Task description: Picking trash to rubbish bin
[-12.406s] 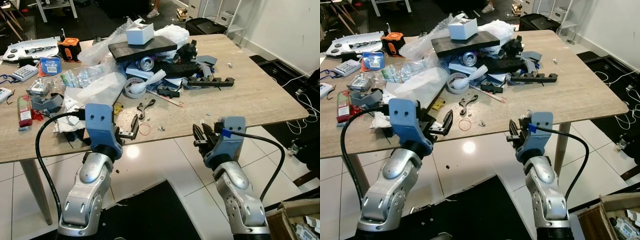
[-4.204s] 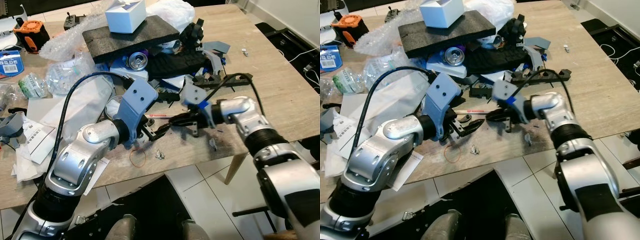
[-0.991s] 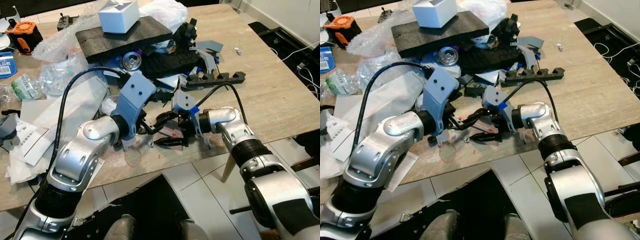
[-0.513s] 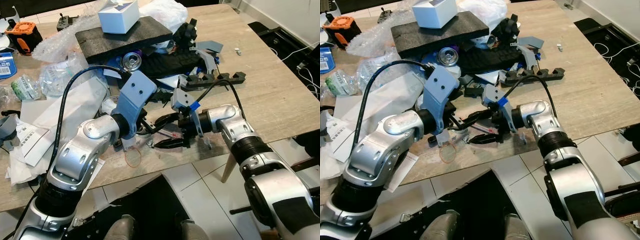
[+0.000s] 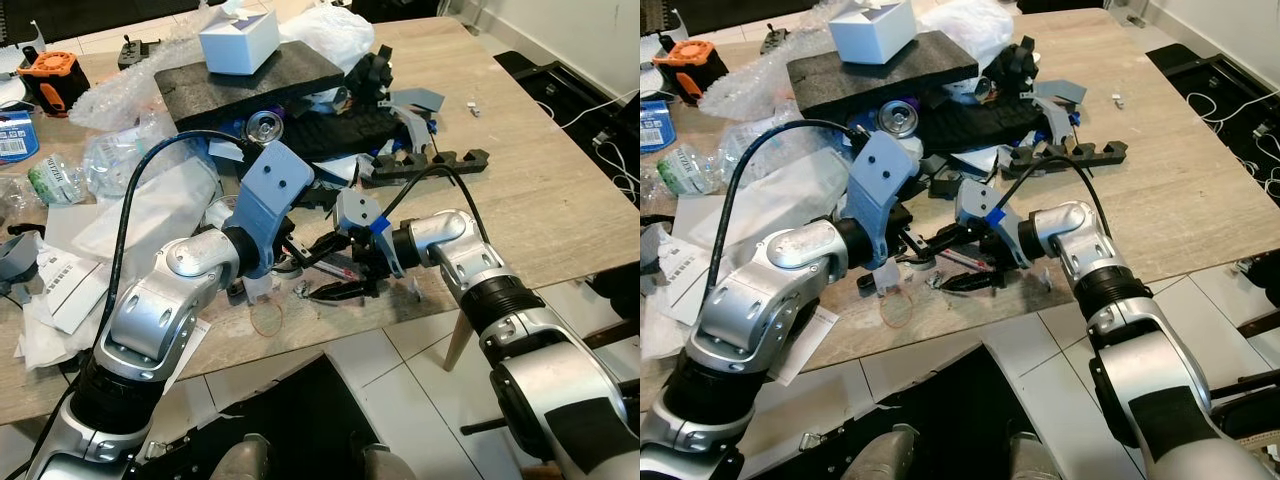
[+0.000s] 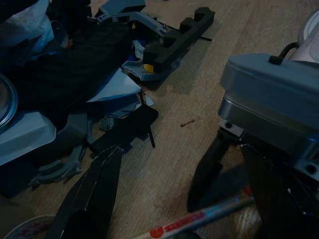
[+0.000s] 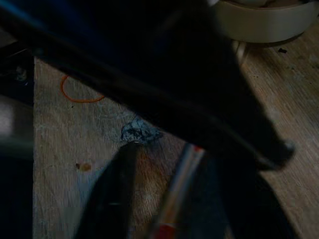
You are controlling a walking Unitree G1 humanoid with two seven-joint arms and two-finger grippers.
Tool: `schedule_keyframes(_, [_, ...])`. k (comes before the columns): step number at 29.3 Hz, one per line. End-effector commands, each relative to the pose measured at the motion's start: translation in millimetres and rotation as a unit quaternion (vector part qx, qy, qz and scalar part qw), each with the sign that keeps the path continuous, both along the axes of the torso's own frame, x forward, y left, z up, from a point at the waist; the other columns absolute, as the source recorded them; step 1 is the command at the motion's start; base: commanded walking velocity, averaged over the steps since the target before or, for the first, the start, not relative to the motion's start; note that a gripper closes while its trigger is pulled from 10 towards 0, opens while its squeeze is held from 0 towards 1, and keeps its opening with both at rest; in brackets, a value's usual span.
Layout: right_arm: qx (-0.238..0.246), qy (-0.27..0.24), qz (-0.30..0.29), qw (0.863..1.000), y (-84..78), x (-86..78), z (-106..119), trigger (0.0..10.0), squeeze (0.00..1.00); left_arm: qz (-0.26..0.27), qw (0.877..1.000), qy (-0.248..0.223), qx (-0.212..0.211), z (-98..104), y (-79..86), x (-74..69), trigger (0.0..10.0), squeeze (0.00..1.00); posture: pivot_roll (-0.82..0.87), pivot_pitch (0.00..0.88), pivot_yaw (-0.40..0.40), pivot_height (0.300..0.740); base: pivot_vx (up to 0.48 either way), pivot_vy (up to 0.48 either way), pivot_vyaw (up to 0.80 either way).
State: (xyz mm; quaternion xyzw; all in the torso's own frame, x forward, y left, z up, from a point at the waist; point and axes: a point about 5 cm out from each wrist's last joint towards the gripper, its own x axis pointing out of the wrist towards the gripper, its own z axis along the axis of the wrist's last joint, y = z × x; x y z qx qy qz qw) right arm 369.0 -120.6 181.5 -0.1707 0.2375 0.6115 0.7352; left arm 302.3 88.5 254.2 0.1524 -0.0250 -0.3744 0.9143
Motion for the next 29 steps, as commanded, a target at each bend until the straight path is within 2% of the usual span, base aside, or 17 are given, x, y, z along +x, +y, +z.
schedule_keyframes(1, [-0.102,0.126,-0.025,0.986,-20.6,-22.5,-62.0,0.0,0.00,-0.007,1.000,0.005,0.009,-3.2,-1.8,-0.9,10.0,0.00,0.11,0.324,0.019,0.740,0.000,0.000,0.00])
schedule_keyframes(17, [-0.100,0.139,-0.041,0.984,-21.5,-22.9,-63.5,0.0,0.00,-0.005,1.000,0.005,0.008,-3.7,-2.5,0.3,10.0,0.00,0.11,0.323,0.021,0.740,0.000,0.000,0.00])
schedule_keyframes(22, [-0.072,0.133,-0.067,0.986,-24.7,-19.1,-56.3,0.0,0.00,-0.005,1.000,0.002,0.005,-2.5,-2.9,1.2,10.0,0.00,0.10,0.305,0.032,0.740,0.000,0.000,0.00])
schedule_keyframes(23, [-0.036,0.122,-0.096,0.987,-29.6,-13.5,-43.9,0.0,0.00,-0.004,1.000,0.000,0.003,-0.7,-2.1,2.0,10.0,0.00,0.10,0.305,0.032,0.740,0.000,0.000,0.00])
schedule_keyframes(24, [-0.036,0.122,-0.096,0.987,-29.6,-13.5,-43.9,0.0,0.00,-0.004,1.000,0.000,0.003,-0.7,-2.1,2.0,10.0,0.00,0.10,0.305,0.032,0.740,0.000,0.000,0.00])
schedule_keyframes(26, [0.041,0.105,-0.142,0.984,-40.2,-5.2,-18.2,0.0,0.00,-0.001,1.000,-0.002,-0.001,1.4,-0.3,3.1,10.0,0.00,0.10,0.297,0.039,0.740,0.000,0.000,0.00])
schedule_keyframes(27, [0.041,0.105,-0.142,0.984,-40.2,-5.2,-18.2,0.0,0.00,-0.001,1.000,-0.002,-0.001,1.4,-0.3,3.1,10.0,0.00,0.10,0.297,0.039,0.740,0.000,0.000,0.00])
schedule_keyframes(28, [0.112,0.082,-0.147,0.979,-51.1,-4.8,7.0,0.0,0.00,-0.001,1.000,-0.001,-0.004,0.9,0.2,3.4,10.0,0.00,0.09,0.295,0.049,0.740,0.000,0.000,0.00])
schedule_keyframes(29, [0.132,0.074,-0.142,0.978,-54.6,-6.5,14.8,0.0,0.00,-0.001,1.000,0.000,-0.005,0.4,0.1,3.4,10.0,0.00,0.09,0.295,0.049,0.740,0.000,0.000,0.00])
